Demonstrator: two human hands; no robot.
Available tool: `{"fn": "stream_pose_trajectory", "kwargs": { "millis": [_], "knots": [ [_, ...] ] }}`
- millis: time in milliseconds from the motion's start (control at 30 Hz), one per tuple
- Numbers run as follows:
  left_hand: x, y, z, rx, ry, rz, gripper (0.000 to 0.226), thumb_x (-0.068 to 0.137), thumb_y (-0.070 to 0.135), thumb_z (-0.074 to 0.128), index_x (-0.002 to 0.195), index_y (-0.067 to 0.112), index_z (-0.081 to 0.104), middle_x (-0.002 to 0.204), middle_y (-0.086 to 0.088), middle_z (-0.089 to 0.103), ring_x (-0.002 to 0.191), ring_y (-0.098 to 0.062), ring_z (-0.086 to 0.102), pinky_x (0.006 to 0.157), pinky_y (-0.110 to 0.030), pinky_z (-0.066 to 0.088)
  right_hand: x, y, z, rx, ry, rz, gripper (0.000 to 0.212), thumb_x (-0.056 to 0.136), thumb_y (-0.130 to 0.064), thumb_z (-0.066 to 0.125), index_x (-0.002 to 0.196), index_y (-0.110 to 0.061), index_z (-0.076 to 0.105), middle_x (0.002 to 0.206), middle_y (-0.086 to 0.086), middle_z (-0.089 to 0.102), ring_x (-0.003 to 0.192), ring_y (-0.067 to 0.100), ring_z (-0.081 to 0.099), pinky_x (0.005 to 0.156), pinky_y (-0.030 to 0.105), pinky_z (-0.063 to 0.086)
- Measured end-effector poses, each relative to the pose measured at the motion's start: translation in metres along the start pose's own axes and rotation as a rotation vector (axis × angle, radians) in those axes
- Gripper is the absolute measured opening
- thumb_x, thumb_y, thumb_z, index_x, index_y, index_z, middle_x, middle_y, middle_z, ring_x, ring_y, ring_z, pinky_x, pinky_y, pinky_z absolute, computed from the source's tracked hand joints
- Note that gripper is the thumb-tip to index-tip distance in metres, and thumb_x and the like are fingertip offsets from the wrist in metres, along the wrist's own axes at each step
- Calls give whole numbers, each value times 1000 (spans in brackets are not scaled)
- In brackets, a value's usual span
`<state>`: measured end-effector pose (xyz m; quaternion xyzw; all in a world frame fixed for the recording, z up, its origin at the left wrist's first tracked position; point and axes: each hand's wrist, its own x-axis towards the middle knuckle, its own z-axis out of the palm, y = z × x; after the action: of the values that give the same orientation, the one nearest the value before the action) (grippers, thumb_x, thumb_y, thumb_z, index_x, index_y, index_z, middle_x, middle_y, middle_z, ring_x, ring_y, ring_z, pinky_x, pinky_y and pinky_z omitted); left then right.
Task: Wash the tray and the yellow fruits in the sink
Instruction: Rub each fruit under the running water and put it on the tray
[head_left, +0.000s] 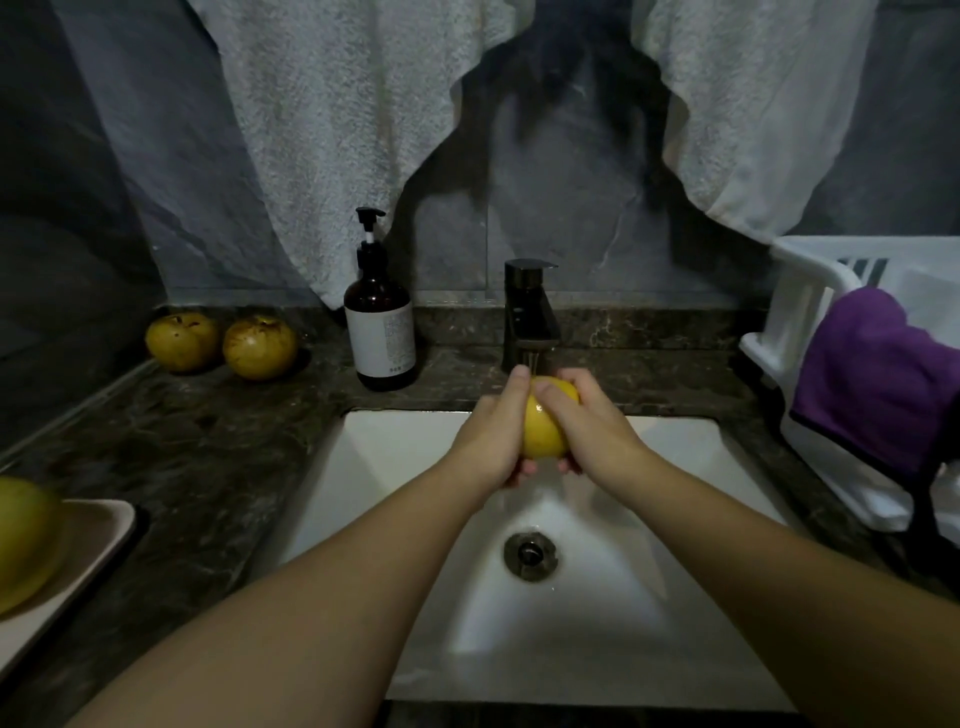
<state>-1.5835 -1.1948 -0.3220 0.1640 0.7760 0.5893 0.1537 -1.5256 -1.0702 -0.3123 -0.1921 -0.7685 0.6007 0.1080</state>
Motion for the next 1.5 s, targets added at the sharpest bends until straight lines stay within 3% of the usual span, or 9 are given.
{"fn": "stream_pose_trajectory", "kwargs": {
  "millis": [100,333,433,667,800,900,1267,1400,1500],
  "knots": [
    [1,-5,-1,132,79,98,68,88,83,41,121,25,52,110,-5,67,90,-20,67,77,-38,55,-1,-1,1,36,-57,156,63,89,-83,39,117,-30,57,69,7,64,50,17,61,43,21,42],
    [0,-1,1,78,47,88,78,77,87,41,125,26,53,104,-2,66,82,-20,67,66,-34,55,-3,-3,0,113,-28,182,65,88,-82,43,116,-25,58,63,4,61,48,15,57,44,25,44],
    [-2,0,-2,-56,-33,-78,85,78,90,37,122,21,59,88,-5,65,67,-19,63,60,-30,49,-2,-2,2,-19,59,-17,45,92,-75,44,118,-38,51,97,1,64,78,21,68,61,38,57],
    [-3,0,-3,-81,-49,-8,65,83,84,44,115,30,59,92,-2,69,65,-16,65,55,-27,49,-1,-3,2,50,15,30,40,98,-69,41,117,-37,54,102,13,69,61,21,66,42,23,44],
    [-1,-2,2,112,34,158,63,91,79,45,131,31,53,111,0,65,87,-14,65,68,-32,56,-1,-2,-5,149,-59,251,66,91,-79,42,111,-19,61,65,9,65,47,18,60,39,21,41],
    [-4,2,1,-14,-69,-18,59,98,78,33,120,28,55,95,-7,67,64,-17,64,52,-27,50,-2,-3,-3,3,27,9,44,96,-67,47,120,-31,56,96,7,65,72,22,66,41,24,45],
    [3,-4,3,120,69,100,47,98,74,39,117,31,49,112,-4,66,93,-18,64,80,-35,53,-3,-4,1,92,-50,170,62,91,-79,40,122,-28,55,78,9,64,54,17,61,41,20,39],
    [-1,1,1,-67,-11,5,58,93,79,36,112,30,60,86,-4,64,66,-18,62,56,-29,49,-2,-3,2,17,38,0,38,96,-69,45,116,-37,50,96,6,63,71,17,62,47,26,43],
    [2,0,1,49,74,133,61,90,79,40,125,32,53,106,0,63,93,-21,65,81,-43,58,-3,-4,3,112,-51,179,59,93,-77,41,114,-24,56,69,7,65,49,15,60,43,23,43]
  ]
}}
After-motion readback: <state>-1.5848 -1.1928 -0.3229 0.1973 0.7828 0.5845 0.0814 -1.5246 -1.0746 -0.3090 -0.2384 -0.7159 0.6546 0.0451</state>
